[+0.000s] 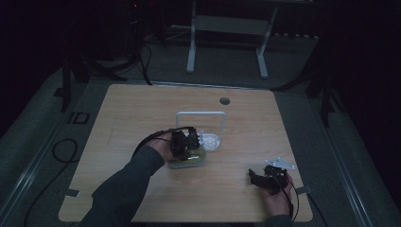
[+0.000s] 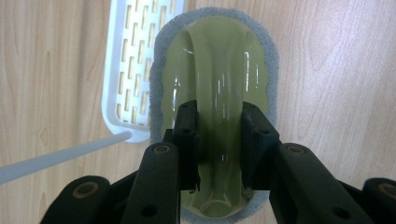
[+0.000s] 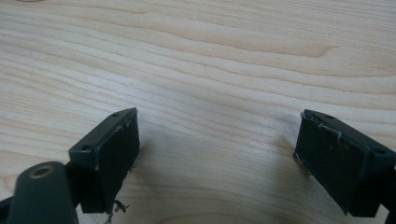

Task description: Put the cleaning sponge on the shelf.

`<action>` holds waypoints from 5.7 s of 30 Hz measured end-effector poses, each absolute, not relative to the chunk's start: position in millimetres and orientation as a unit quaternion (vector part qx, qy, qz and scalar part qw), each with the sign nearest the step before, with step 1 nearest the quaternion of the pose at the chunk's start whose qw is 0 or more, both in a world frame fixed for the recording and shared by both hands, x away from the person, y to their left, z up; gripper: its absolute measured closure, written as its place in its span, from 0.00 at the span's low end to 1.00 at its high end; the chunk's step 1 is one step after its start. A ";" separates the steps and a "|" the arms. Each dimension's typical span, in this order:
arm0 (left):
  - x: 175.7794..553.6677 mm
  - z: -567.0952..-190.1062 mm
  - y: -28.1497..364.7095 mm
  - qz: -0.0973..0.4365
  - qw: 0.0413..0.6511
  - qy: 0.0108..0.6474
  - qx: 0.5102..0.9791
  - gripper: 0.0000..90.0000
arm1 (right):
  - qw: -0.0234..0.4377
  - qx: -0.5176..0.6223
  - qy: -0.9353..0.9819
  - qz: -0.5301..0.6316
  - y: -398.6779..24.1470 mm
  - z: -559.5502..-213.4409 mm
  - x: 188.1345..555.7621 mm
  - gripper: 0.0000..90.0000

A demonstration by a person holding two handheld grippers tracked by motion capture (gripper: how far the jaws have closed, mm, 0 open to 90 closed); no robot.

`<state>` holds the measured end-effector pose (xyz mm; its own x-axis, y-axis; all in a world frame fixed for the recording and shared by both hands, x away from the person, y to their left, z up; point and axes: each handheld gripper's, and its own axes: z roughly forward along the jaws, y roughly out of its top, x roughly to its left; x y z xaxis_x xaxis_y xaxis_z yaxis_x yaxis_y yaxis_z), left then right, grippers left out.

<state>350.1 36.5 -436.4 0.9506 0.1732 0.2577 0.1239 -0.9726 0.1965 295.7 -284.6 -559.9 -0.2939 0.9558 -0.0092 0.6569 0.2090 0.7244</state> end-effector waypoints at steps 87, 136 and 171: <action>388.3 -449.6 7.1 0.206 0.123 0.019 0.971 0.79 | 0.237 0.546 0.740 0.315 -284.4 -559.9 295.5 0.15; 406.4 -469.8 3.4 0.229 0.106 0.024 0.967 0.78 | 0.237 0.545 0.740 0.314 -284.5 -559.9 295.6 0.15; 401.9 -458.5 9.2 0.230 0.110 0.056 0.965 0.58 | 0.237 0.545 0.740 0.314 -284.5 -559.9 295.5 0.15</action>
